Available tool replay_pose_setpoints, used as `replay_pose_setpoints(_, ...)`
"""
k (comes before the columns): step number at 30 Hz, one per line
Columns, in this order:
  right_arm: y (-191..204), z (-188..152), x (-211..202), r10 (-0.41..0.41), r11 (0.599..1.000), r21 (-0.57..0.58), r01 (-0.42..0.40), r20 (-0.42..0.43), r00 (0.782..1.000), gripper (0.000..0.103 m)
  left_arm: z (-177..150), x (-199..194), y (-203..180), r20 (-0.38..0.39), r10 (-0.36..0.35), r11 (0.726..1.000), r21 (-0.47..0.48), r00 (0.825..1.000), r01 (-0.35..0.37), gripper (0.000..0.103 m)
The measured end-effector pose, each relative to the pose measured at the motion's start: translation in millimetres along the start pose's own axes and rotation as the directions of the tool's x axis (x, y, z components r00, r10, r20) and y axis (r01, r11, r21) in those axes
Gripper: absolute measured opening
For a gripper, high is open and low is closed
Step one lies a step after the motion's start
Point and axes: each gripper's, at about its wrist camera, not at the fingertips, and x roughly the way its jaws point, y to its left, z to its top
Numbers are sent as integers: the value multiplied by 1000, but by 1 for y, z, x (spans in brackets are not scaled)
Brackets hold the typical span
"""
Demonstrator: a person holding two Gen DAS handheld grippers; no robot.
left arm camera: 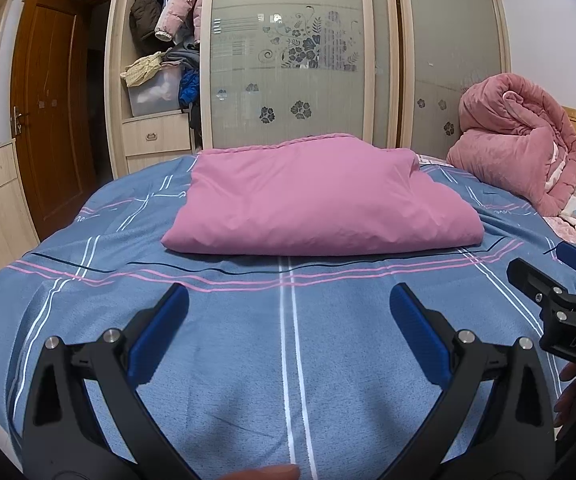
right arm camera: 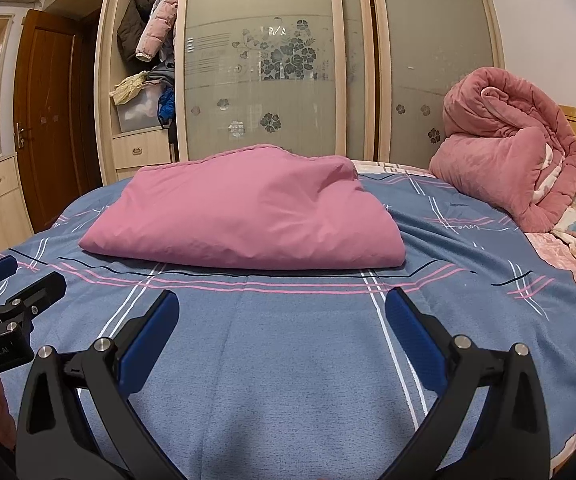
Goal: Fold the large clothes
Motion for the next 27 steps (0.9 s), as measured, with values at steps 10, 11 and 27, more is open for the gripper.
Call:
replay_pose_setpoints(10, 0, 0, 0, -1, 1000, 3, 1, 1, 1000, 102, 0, -1, 1, 0, -1, 1000, -1, 1000, 1, 101)
replay_pose_setpoints(11, 0, 0, 0, -2, 1000, 3, 2, 2, 1000, 102, 0, -1, 1, -1, -1, 1000, -1, 1000, 1, 101)
replay_pose_setpoints(27, -1, 0, 0, -1, 1000, 2, 1, 1, 1000, 102, 0, -1, 1, -2, -1, 1000, -3, 1000, 1, 101)
